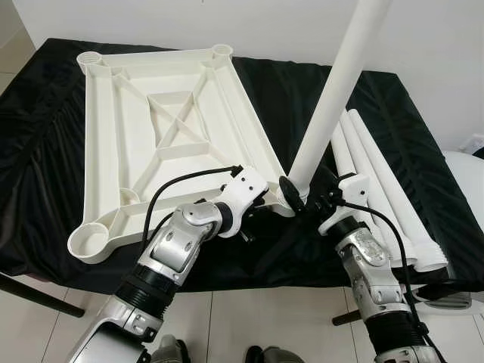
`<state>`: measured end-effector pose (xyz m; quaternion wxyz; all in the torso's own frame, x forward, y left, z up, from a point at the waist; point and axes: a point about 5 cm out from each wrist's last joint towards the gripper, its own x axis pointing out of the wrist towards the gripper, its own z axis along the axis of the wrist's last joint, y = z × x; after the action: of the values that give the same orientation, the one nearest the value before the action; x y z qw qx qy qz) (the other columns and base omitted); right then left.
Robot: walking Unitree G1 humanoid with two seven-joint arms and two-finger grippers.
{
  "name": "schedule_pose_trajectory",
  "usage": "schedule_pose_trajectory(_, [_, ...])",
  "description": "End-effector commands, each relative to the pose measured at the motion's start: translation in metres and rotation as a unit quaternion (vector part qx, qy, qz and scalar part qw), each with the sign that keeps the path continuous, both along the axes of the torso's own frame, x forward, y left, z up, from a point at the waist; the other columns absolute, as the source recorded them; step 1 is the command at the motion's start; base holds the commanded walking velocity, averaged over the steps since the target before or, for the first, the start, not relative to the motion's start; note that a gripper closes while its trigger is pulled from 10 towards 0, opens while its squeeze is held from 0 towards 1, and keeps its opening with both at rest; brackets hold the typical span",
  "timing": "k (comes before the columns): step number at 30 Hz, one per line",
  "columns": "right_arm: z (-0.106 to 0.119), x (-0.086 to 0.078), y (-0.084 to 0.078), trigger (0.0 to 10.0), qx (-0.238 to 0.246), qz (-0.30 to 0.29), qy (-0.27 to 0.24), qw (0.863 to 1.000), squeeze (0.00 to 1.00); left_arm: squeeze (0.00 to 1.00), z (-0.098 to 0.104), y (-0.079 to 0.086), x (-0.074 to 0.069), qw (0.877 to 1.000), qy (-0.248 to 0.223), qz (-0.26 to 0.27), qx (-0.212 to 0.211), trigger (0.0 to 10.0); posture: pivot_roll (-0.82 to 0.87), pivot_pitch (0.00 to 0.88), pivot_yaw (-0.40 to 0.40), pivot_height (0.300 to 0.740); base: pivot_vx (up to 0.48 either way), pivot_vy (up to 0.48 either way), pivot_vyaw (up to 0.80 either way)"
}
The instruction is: Building children table
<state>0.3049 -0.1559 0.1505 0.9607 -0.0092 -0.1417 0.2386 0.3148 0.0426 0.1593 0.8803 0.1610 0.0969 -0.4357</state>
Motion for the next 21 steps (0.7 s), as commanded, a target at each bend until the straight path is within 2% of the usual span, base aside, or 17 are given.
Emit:
schedule_pose_trajectory(1, [-0.011, -0.001, -0.008, 10.0, -0.002, -0.007, 0.029, 1.0, 0.0, 0.0, 0.019, 0.007, 0.007, 0.998, -0.048, 0.034, -0.013, 10.0, -0.05, 0.137, -0.069, 0.74, 0.0, 0.0, 0.0])
schedule_pose_trajectory(6, [-0.004, 0.004, -0.005, 10.0, -0.023, 0.074, 0.034, 0.996, 0.0, 0.0, 0.02, 0.006, 0.007, 0.998, -0.049, 0.033, -0.015, 10.0, -0.04, 0.13, -0.069, 0.74, 0.0, 0.0, 0.0])
schedule_pose_trajectory(21, [0.017, 0.019, -0.003, 10.0, -0.041, 0.176, 0.036, 0.983, 0.0, 0.0, 0.014, 0.002, 0.001, 0.999, -0.045, 0.018, -0.008, 10.0, -0.04, 0.116, -0.072, 0.74, 0.0, 0.0, 0.0])
